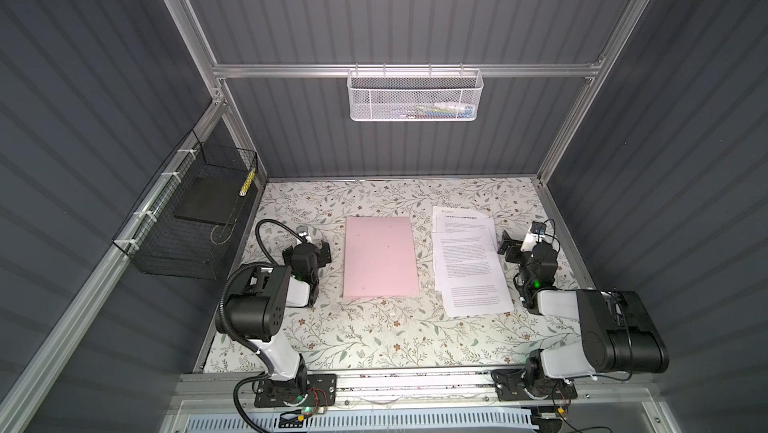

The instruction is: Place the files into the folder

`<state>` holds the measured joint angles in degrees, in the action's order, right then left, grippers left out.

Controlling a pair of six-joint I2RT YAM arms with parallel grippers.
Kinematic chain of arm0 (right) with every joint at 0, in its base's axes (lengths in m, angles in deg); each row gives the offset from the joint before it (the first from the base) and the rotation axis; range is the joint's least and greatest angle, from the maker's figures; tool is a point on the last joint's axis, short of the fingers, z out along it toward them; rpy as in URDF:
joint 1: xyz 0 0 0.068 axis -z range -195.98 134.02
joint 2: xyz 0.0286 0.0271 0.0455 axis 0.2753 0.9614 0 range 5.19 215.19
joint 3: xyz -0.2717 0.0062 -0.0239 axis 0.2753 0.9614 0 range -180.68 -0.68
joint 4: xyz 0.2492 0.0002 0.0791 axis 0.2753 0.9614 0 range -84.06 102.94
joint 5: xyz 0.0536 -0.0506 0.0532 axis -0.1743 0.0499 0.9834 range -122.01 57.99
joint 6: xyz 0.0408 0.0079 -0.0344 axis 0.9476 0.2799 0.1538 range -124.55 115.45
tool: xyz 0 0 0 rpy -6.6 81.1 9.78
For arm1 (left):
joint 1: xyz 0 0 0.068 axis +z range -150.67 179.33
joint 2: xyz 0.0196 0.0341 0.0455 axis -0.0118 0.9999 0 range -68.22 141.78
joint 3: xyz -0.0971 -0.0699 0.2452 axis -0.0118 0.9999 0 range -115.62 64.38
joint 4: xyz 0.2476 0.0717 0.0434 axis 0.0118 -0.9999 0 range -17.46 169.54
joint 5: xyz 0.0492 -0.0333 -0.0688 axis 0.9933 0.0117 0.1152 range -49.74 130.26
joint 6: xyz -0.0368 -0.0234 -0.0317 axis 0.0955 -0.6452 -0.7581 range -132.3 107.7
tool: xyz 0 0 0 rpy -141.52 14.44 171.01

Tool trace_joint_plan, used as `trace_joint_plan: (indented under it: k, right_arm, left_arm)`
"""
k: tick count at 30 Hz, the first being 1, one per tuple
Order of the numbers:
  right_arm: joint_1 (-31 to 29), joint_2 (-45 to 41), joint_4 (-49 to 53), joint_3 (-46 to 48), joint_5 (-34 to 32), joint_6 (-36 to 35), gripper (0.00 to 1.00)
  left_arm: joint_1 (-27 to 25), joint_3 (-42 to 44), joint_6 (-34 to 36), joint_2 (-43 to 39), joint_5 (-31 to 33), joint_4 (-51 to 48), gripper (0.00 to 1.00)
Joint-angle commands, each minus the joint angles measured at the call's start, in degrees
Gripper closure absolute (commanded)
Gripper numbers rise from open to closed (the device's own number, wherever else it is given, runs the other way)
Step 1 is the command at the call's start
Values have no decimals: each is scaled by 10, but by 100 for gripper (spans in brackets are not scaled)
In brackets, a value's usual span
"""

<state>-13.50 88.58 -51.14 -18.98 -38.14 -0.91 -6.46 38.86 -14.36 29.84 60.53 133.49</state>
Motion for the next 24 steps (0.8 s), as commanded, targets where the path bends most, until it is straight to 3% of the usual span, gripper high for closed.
trace_joint_plan:
  k: [1, 14, 18, 20, 24]
  right_arm:
    - [2, 3, 5, -1, 6, 3, 1]
    - [1, -3, 10, -3, 14, -4, 1]
    - [-25, -80, 223, -87, 7, -30, 1]
    - [-29, -99, 341, -150, -32, 32, 1]
    - [-49, -107, 471, -233, -3, 155, 1]
  left_arm:
    - [3, -8, 10, 4, -4, -2, 0]
    - [-3, -11, 16, -10, 17, -10, 0]
    - [-36, -79, 27, -106, 70, -198, 0]
    - [-41, -92, 0, -137, 91, -228, 0]
    - [-45, -170, -127, -181, 93, -437, 0]
